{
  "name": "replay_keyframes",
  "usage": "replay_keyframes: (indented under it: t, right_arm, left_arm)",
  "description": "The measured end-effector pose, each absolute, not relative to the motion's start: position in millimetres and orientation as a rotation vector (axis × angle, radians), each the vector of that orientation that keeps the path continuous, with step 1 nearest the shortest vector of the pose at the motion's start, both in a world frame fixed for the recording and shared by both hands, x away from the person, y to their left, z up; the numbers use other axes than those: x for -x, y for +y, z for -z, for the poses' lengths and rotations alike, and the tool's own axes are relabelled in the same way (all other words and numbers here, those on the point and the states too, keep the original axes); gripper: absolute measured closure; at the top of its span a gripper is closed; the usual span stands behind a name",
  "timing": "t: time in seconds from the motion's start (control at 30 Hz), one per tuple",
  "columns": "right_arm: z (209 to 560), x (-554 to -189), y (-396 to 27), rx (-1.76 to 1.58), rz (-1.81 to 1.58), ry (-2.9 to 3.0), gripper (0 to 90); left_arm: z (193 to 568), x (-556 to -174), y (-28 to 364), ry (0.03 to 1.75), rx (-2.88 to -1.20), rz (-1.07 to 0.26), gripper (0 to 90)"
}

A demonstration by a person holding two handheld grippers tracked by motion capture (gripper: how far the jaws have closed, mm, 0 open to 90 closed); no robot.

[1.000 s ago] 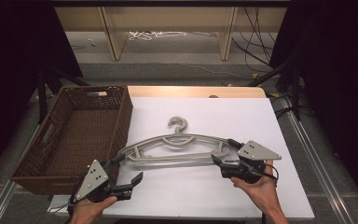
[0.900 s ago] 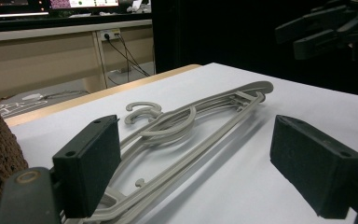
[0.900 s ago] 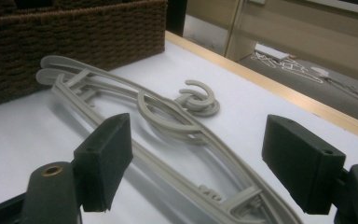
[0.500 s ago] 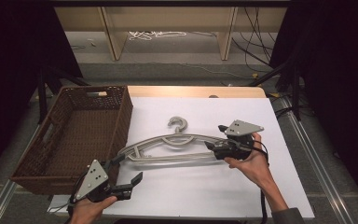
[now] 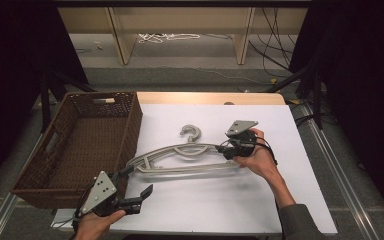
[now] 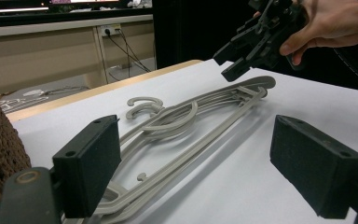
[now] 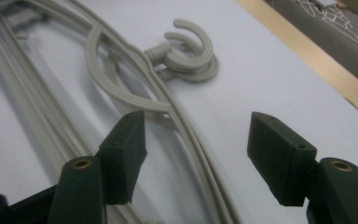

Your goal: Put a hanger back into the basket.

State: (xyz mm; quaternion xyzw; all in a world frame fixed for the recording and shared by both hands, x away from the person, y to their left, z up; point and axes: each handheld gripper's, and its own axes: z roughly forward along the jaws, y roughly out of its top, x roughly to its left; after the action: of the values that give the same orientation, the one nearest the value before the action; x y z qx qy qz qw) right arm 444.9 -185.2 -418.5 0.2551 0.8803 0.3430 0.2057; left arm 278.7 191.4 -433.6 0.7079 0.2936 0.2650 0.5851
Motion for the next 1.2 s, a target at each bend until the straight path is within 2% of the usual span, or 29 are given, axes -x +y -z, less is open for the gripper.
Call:
replay_keyframes:
  t: [0.47,0.7,1.0,1.2]
  right_arm:
    - [451.1,-472.2,-160.0,-0.593,-0.719,2.561,55.8]
    - [456.2,-476.5,-152.9,-0.539,-0.671,2.576,61.4]
    - [458.7,-479.6,-153.8,-0.397,-0.623,2.595,76.7]
    - [457.9,-477.0,-156.6,-0.298,-0.613,2.577,79.8]
  left_arm:
    - [434.1,-278.2,190.5,0.682,-1.658,-0.615,15.7]
    - [433.5,-277.7,191.5,0.687,-1.640,-0.612,15.8]
    - [432.7,-277.4,191.9,0.673,-1.649,-0.617,15.8]
    - [432.7,-277.5,191.8,0.682,-1.638,-0.606,15.8]
